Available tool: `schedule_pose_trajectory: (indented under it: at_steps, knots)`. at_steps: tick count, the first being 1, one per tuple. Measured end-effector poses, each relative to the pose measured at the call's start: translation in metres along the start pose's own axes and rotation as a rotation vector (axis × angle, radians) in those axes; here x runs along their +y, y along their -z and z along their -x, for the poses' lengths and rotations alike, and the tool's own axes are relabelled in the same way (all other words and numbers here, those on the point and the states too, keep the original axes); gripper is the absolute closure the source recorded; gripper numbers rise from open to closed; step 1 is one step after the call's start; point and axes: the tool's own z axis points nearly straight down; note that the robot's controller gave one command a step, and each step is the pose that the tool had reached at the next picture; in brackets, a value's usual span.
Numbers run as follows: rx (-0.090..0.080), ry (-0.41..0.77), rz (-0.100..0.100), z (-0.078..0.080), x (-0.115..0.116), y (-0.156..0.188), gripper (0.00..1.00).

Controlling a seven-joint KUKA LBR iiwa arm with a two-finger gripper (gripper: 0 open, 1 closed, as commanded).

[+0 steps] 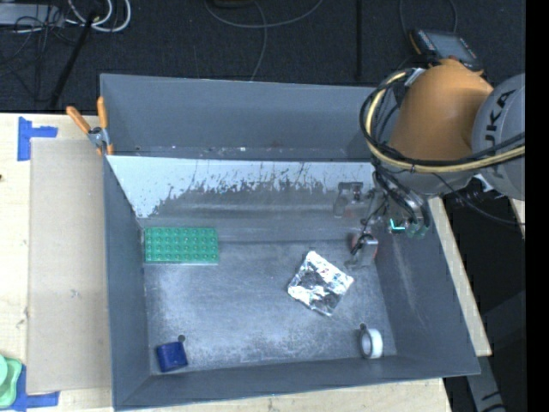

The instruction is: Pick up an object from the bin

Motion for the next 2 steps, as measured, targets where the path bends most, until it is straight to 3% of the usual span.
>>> schedule_pose_trajectory:
  at_steps: [1, 2]
  knots:
    - [0.001, -0.052, 0.001, -0.041, 0.0, -0.126, 0.0]
    - [-0.007, -0.132, 0.0, -0.055, 0.005, -0.091, 0.0]
